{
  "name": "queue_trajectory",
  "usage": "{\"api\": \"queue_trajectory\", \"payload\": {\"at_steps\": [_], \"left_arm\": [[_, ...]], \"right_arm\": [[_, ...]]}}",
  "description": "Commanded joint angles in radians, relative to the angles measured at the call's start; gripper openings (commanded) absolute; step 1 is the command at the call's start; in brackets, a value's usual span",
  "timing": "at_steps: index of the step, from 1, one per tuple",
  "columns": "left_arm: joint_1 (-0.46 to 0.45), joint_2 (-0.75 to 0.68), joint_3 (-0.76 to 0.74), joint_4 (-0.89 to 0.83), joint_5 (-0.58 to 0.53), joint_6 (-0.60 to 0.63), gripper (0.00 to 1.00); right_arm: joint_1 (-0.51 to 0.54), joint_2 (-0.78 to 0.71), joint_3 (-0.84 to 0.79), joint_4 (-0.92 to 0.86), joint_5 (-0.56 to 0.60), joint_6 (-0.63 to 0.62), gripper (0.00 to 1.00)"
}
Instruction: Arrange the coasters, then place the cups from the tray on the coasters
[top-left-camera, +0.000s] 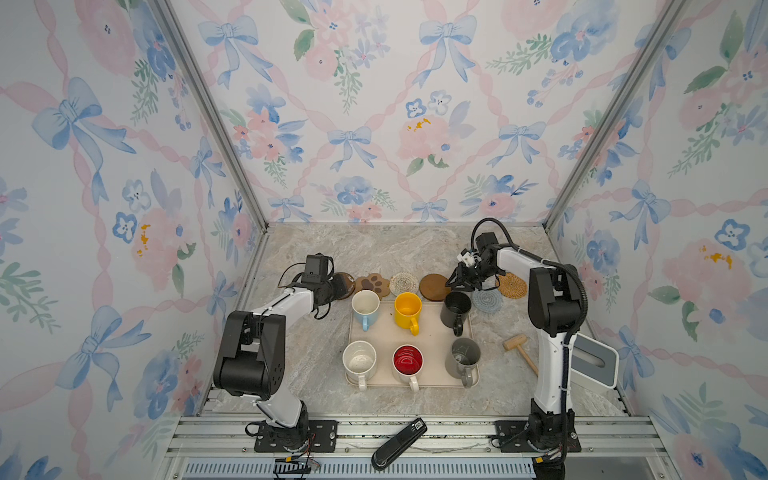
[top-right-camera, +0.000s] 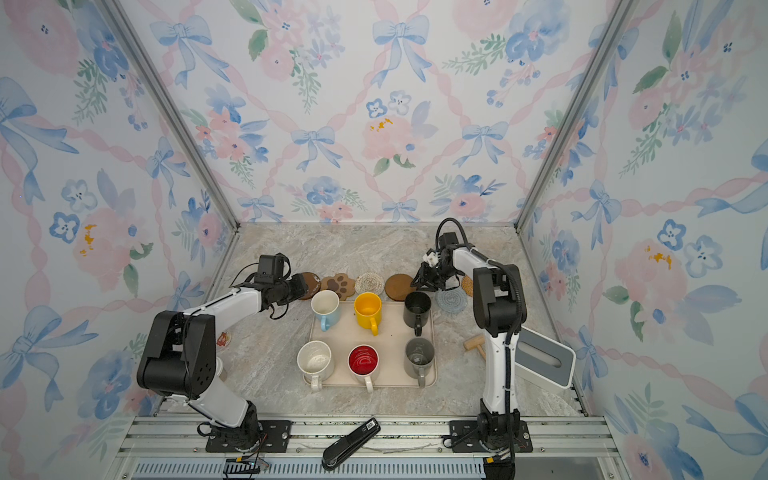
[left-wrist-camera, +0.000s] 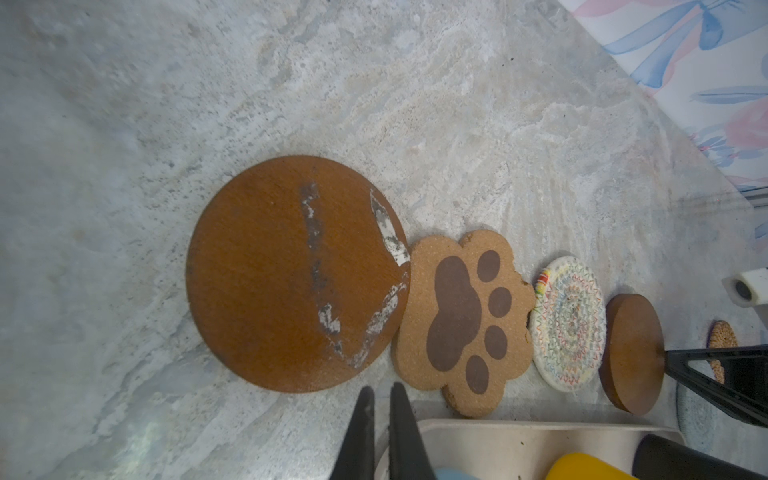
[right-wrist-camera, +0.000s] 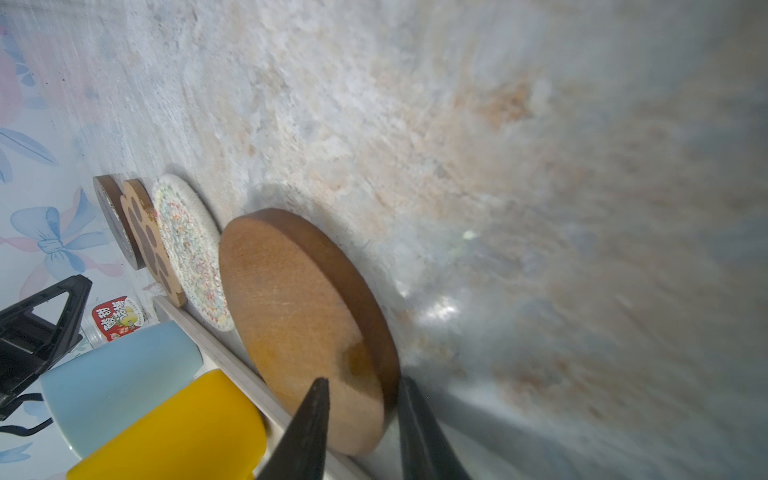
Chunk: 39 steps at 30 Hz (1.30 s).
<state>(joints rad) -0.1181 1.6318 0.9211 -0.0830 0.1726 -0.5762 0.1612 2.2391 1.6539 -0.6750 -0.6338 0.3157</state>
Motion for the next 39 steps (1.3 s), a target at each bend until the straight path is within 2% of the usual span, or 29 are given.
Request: {"api": "queue_trajectory", "payload": {"at_steps": [1, 14, 20, 29, 34, 39], "left_arm": [[-0.004, 0.017, -0.010, -0.011, 0.001, 0.018, 0.08], [-0.003, 0.015, -0.007, -0.011, 0.000, 0.022, 0.08], [-0.003, 0.017, 0.000, -0.011, 0.002, 0.020, 0.08], [-0.003, 0.016, -0.003, -0.011, 0.002, 0.022, 0.08], [-0.005, 0.027, -0.002, -0.010, 0.004, 0.010, 0.08], [-0.010, 0.034, 0.008, -0.009, -0.001, 0.004, 0.07]], "right_arm": [[0.032, 0.062, 0.009, -0.009, 0.017, 0.021, 0.32], [0.021, 0.056, 0.038, -0.038, 0.035, 0.013, 0.32], [-0.001, 0.014, 0.004, -0.013, 0.037, 0.017, 0.38], [-0.069, -0.152, -0.147, 0.157, 0.052, 0.085, 0.47], [-0.127, -0.236, -0.197, 0.141, 0.070, 0.063, 0.50], [-0.188, -0.294, -0.250, 0.104, 0.097, 0.031, 0.48]]}}
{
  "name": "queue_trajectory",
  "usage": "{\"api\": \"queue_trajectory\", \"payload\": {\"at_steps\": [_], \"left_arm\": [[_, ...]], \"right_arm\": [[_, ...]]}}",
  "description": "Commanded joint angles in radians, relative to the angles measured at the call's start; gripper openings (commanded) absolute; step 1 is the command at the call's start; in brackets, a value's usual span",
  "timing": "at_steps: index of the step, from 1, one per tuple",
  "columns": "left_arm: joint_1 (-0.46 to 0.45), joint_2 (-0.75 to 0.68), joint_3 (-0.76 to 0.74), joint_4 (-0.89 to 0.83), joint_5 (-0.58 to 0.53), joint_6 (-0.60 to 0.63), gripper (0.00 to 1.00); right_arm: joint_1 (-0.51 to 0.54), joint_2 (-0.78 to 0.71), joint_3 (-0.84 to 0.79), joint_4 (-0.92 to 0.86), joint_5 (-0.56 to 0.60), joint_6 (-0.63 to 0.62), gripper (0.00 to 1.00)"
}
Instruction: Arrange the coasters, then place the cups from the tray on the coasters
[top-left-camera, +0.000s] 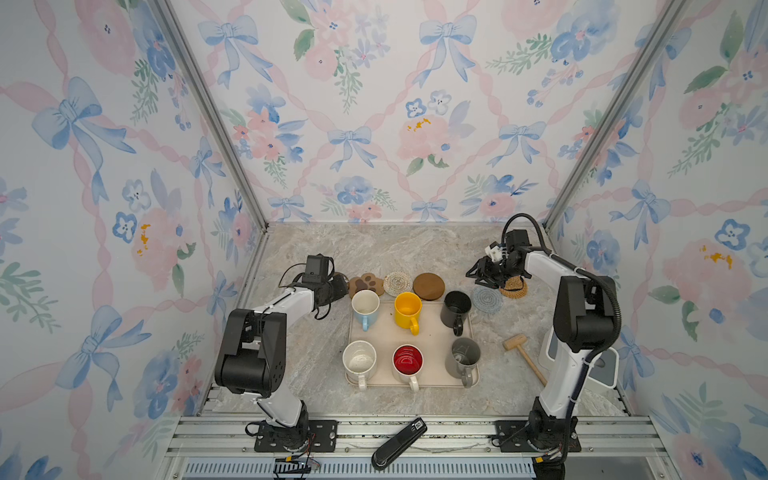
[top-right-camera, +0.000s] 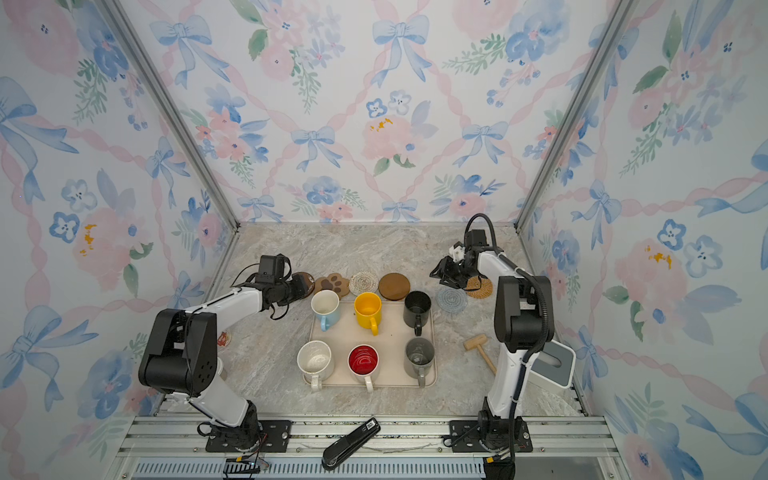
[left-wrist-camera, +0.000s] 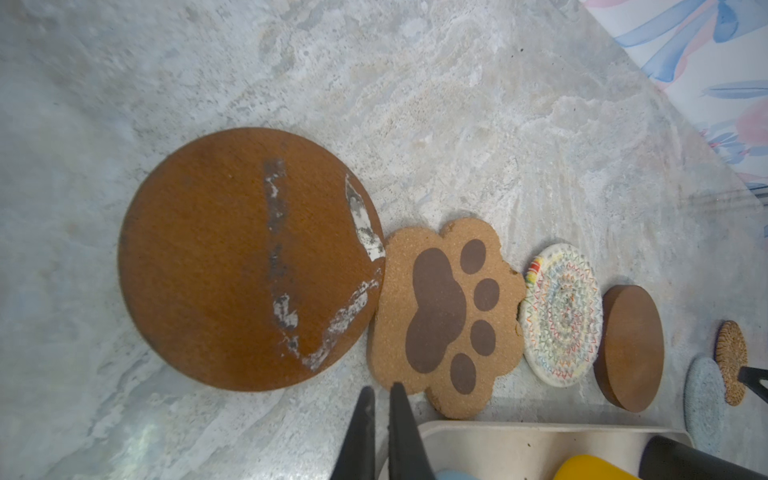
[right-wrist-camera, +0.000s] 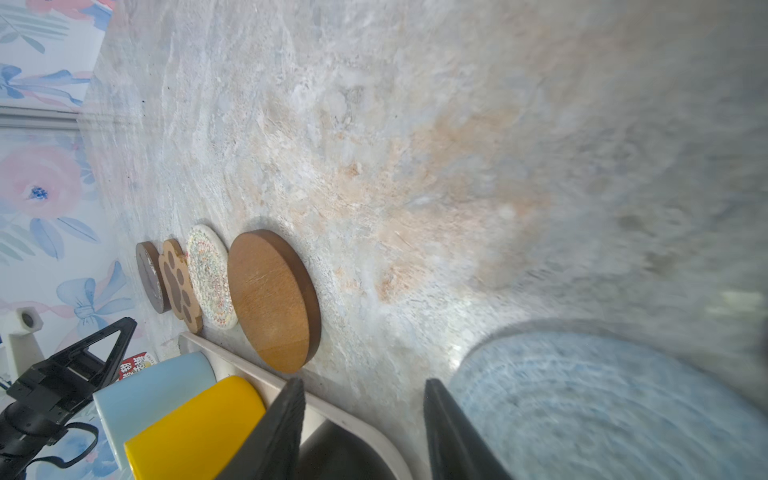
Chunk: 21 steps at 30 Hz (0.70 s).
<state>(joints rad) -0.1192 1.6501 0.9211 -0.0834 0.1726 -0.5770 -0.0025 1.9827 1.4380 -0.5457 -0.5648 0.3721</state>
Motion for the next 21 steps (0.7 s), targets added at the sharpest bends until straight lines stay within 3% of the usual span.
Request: {"api": "queue_trajectory", "payload": {"at_steps": [1, 6, 12, 21], "left_arm": [[-0.010, 0.016, 0.009, -0.010, 0.000, 0.003, 0.08], [-0.014, 0.025, 0.011, -0.010, -0.004, 0.002, 0.08], [-0.026, 0.041, 0.019, -0.010, -0.009, -0.007, 0.08], [-0.034, 0.050, 0.031, -0.010, -0.013, -0.011, 0.08]], "right_arm": [[-0.033, -0.044, -0.042, -0.032, 0.035, -0.031, 0.47], [-0.092, -0.074, -0.080, -0.040, 0.085, -0.021, 0.43], [-0.142, -0.078, -0.046, -0.077, 0.195, -0.026, 0.45], [-0.221, -0.018, 0.026, -0.088, 0.234, -0.014, 0.43]]}}
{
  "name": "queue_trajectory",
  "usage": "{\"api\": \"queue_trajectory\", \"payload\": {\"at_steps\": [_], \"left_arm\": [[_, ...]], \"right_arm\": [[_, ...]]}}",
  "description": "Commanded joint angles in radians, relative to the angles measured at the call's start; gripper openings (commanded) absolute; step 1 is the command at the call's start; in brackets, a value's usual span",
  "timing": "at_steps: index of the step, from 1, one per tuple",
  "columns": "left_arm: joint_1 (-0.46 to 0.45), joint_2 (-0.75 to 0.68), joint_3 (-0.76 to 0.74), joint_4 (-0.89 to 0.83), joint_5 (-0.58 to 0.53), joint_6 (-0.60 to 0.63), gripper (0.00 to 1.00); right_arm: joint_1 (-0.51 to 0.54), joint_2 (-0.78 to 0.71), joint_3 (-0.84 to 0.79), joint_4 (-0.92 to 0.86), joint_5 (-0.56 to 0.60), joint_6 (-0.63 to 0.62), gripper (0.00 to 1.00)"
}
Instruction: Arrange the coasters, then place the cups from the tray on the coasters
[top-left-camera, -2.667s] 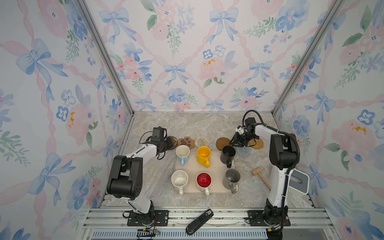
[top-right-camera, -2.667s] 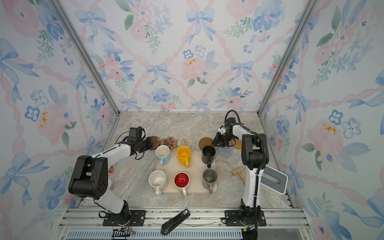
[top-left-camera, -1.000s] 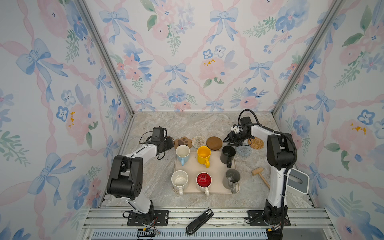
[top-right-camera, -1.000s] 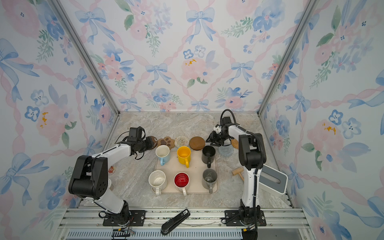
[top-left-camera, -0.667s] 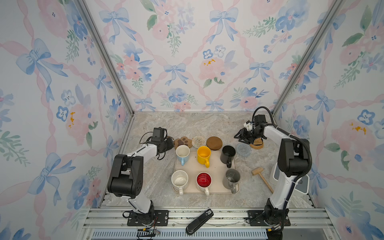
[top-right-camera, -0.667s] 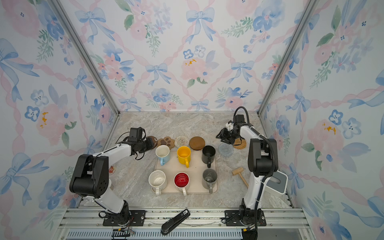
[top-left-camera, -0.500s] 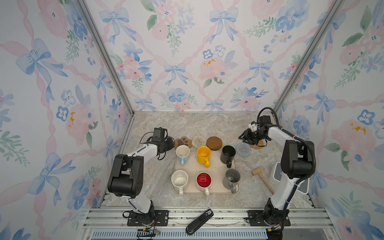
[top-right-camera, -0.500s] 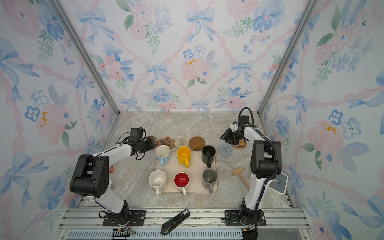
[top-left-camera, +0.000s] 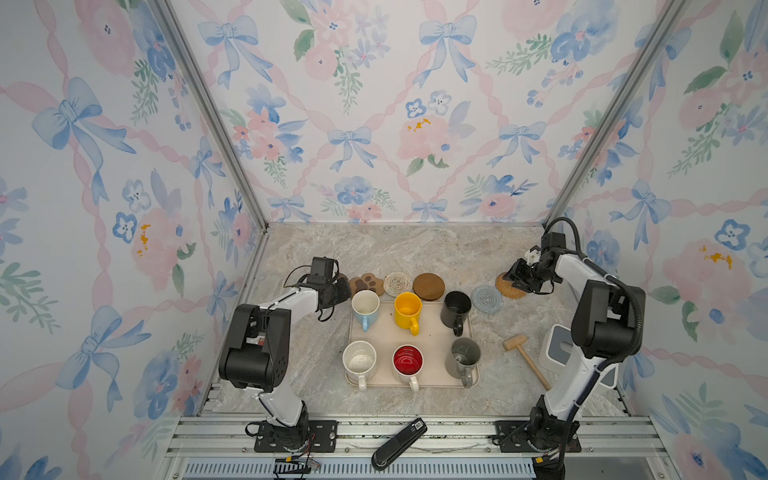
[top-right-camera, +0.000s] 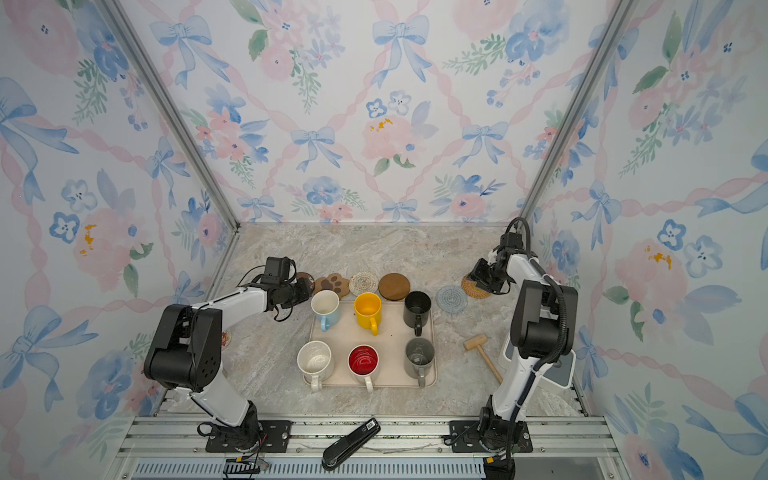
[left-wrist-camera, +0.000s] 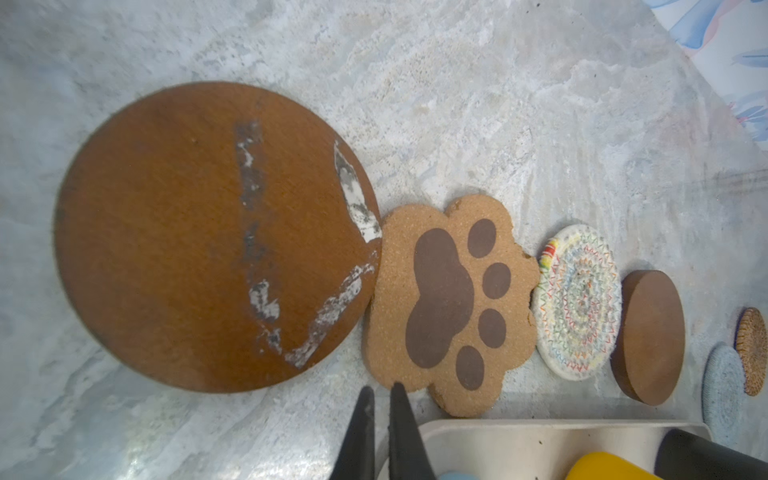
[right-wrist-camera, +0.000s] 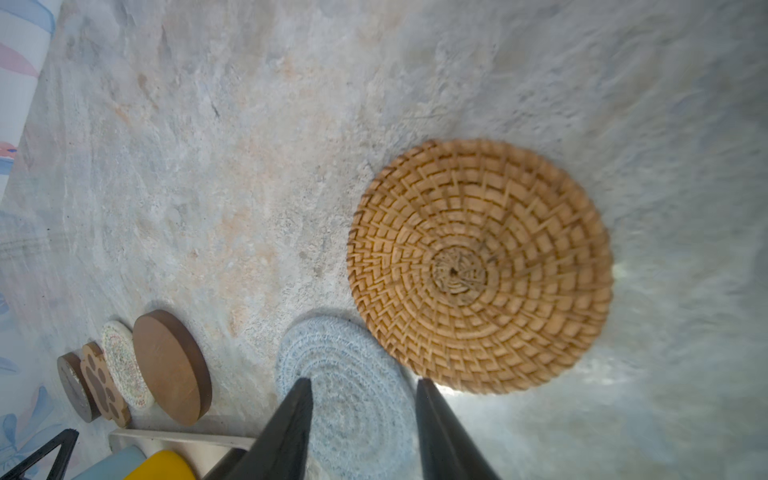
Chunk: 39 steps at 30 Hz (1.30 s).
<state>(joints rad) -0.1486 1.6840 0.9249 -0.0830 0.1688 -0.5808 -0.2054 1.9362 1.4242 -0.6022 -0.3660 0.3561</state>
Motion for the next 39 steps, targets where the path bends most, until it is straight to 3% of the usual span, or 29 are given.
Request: {"api": "queue_trajectory", "payload": {"at_steps": [1, 9, 16, 36, 39], "left_arm": [[-0.005, 0.016, 0.028, -0.011, -0.009, -0.007, 0.08], [-0.006, 0.016, 0.031, -0.011, -0.005, -0.008, 0.08], [-0.006, 0.005, 0.032, -0.012, -0.009, -0.008, 0.08], [-0.005, -0.002, 0.024, -0.012, -0.015, -0.004, 0.08], [-0.005, 0.001, 0.022, -0.012, -0.012, -0.005, 0.08]], "right_arm": [[-0.021, 0.038, 0.048, -0.036, 0.041, 0.001, 0.42], [-0.024, 0.139, 0.115, -0.054, 0.058, -0.002, 0.33], [-0.002, 0.208, 0.154, -0.064, 0.064, 0.002, 0.32], [0.203, 0.420, 0.406, -0.134, -0.018, 0.006, 0.31], [0.244, 0.426, 0.433, -0.171, 0.024, -0.022, 0.31]]}}
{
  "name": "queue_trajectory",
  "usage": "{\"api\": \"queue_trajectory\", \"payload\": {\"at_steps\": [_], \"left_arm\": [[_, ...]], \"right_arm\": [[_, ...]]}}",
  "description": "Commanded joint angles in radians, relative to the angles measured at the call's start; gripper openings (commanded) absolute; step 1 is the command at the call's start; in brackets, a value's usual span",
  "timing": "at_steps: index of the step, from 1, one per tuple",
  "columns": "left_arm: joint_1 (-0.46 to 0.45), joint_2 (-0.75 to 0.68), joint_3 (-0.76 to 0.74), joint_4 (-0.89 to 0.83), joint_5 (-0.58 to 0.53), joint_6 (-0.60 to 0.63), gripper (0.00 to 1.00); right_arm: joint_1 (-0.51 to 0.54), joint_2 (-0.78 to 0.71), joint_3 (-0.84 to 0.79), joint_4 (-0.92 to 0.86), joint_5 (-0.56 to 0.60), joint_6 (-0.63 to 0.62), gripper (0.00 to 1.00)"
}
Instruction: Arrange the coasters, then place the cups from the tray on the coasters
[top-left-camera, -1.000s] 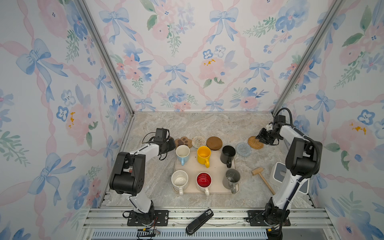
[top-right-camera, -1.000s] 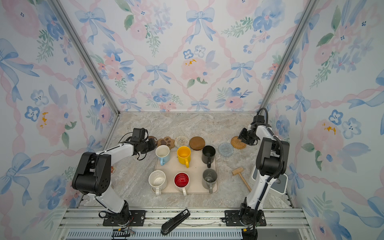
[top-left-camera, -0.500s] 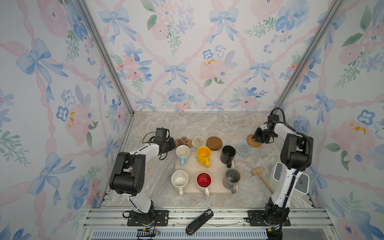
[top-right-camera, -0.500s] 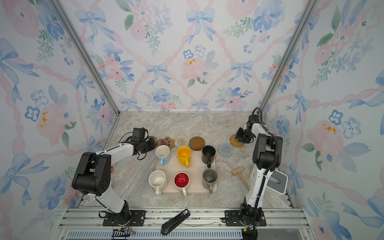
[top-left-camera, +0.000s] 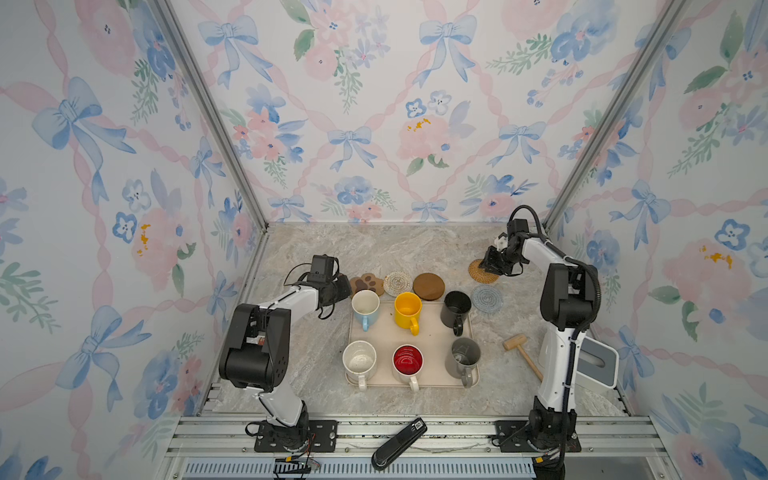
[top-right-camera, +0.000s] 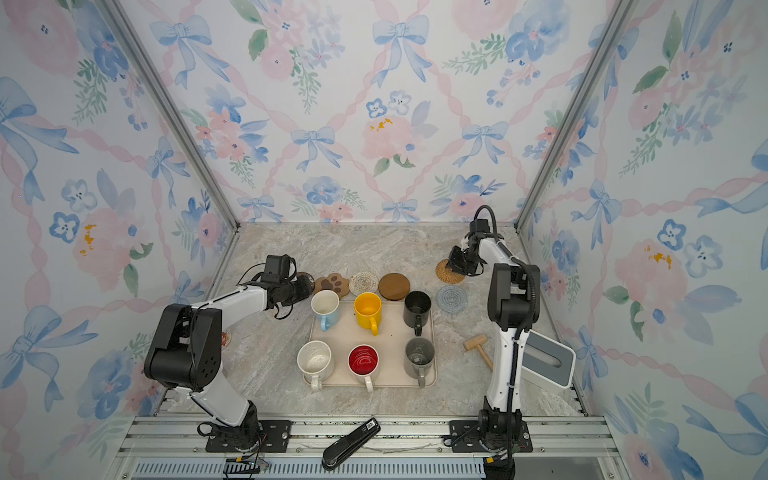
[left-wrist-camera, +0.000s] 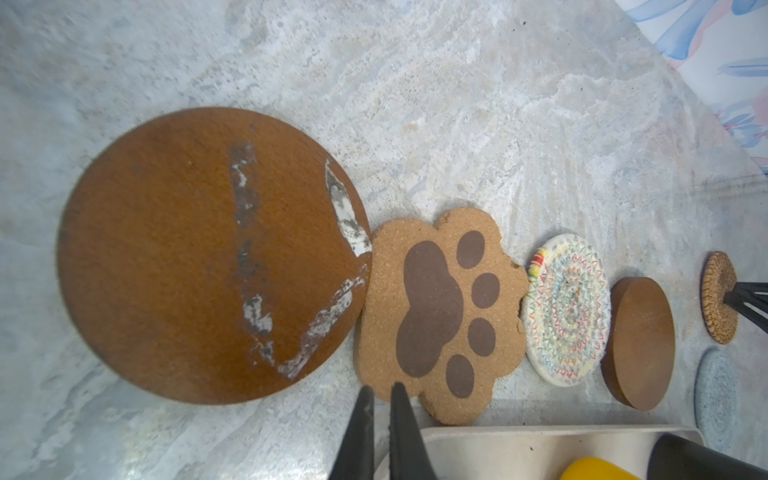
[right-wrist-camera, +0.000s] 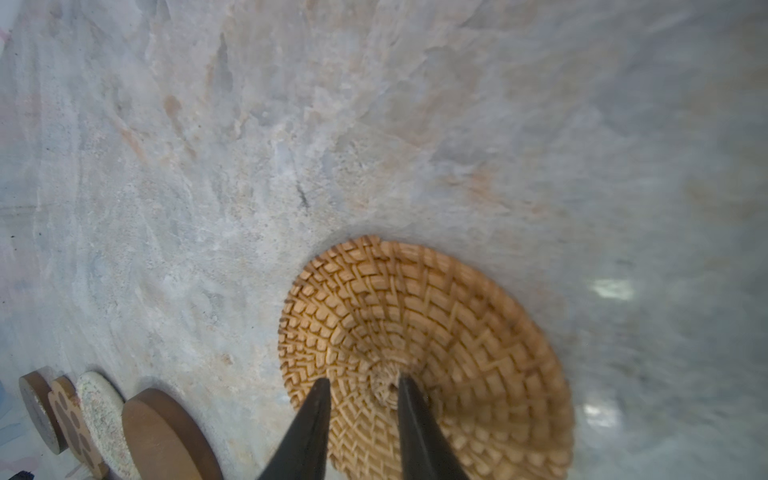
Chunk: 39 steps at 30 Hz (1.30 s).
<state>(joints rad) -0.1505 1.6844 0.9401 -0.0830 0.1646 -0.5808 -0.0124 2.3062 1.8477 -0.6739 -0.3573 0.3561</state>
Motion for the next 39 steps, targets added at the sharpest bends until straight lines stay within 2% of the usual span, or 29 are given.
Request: {"api": "queue_trajectory", "payload": {"at_steps": [1, 3, 16, 24, 39], "left_arm": [[-0.003, 0.000, 0.006, -0.011, -0.007, -0.005, 0.08], [-0.003, 0.000, 0.003, -0.012, -0.009, -0.004, 0.08], [-0.003, 0.000, -0.009, -0.011, -0.011, -0.004, 0.08], [-0.003, -0.011, -0.024, -0.010, -0.017, -0.002, 0.08], [-0.003, -0.017, -0.032, -0.009, -0.017, -0.003, 0.09]], "right_arm": [[0.059, 0.058, 0.012, -0.105, 0.004, -0.024, 0.31], [0.073, 0.054, 0.000, -0.101, -0.026, -0.022, 0.31], [0.127, -0.006, -0.090, -0.155, -0.038, -0.070, 0.30], [0.135, -0.044, -0.176, -0.141, -0.034, -0.061, 0.30], [0.137, -0.094, -0.241, -0.139, -0.017, -0.060, 0.31]]}}
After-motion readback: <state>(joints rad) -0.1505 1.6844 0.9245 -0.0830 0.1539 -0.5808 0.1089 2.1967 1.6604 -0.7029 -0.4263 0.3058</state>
